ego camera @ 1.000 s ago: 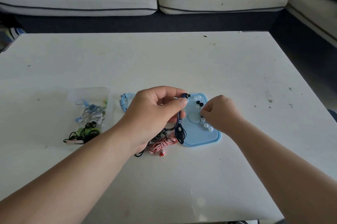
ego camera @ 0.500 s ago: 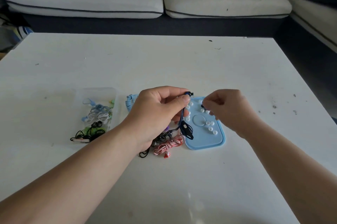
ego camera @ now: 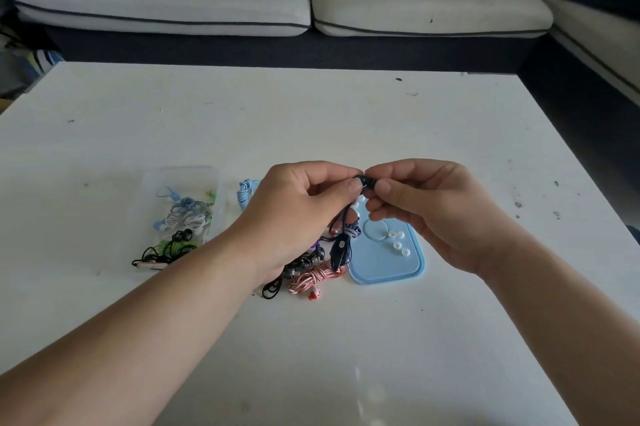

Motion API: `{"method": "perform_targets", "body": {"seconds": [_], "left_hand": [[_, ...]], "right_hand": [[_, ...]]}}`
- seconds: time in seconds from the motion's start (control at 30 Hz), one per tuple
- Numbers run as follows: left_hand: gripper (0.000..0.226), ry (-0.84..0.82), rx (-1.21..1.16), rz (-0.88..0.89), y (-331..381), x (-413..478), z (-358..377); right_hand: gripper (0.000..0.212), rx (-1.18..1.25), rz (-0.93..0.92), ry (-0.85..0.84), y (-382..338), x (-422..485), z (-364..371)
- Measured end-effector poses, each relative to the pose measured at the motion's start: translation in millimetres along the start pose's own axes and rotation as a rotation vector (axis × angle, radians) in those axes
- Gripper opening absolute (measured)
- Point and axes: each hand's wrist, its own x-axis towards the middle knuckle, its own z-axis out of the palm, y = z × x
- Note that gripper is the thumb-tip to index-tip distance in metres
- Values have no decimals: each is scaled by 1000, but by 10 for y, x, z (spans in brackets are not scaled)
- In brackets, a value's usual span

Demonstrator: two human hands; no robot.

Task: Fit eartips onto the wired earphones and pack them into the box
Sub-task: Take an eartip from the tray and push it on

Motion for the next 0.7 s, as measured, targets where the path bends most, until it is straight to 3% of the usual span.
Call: {"method": "perform_targets", "body": {"seconds": [0.23, 0.7], "left_hand": [[14, -2, 30, 17, 2, 7, -3], [17, -51, 81, 41, 25, -26, -8]], "right_hand": [[17, -4, 1, -7, 10, 2, 0], [21, 28, 23, -61, 30, 1, 6]]}}
